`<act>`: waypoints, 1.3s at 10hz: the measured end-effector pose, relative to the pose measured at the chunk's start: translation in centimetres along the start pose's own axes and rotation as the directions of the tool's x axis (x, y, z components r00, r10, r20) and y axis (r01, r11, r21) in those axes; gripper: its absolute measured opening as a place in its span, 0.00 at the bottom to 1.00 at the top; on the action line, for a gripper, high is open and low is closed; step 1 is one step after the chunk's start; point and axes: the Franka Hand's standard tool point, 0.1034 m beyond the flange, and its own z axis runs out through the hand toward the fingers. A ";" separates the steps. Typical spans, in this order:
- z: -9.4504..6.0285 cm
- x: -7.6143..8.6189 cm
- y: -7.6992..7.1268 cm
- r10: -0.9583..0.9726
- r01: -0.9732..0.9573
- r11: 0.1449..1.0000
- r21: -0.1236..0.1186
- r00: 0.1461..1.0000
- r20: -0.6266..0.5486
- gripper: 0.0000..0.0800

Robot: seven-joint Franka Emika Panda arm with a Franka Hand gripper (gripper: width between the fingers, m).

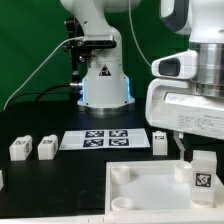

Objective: Assemble one leg

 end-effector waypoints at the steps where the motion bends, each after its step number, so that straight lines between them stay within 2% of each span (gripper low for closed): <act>1: 0.1 0.3 0.4 -0.144 0.144 0.990 -0.008 0.990 -0.003 0.81; 2: 0.3 0.9 1.1 -0.300 0.300 0.954 -0.011 0.954 -0.003 0.81; 3: 0.4 1.2 1.6 -0.341 0.341 0.940 -0.012 0.940 -0.001 0.81; 4: 0.4 1.1 1.5 -0.295 0.295 0.955 -0.011 0.955 -0.002 0.81; 6: 0.4 1.1 1.6 -0.279 0.279 0.960 -0.011 0.960 -0.001 0.48; 7: 0.4 1.1 1.5 -0.227 0.227 0.974 -0.009 0.974 -0.001 0.36; 10: 0.6 0.9 1.4 0.099 -0.099 0.995 -0.007 0.995 0.000 0.36; 11: 0.7 1.1 1.4 0.213 -0.213 0.977 0.007 0.977 0.000 0.36; 12: 0.8 1.4 1.7 0.367 -0.367 0.930 0.027 0.930 0.005 0.36; 13: 0.9 1.5 1.9 0.505 -0.505 0.862 0.030 0.863 0.006 0.36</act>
Offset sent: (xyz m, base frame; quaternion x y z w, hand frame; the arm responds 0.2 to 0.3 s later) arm 0.0000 0.0000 0.0000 0.0000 0.0000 0.0000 1.0000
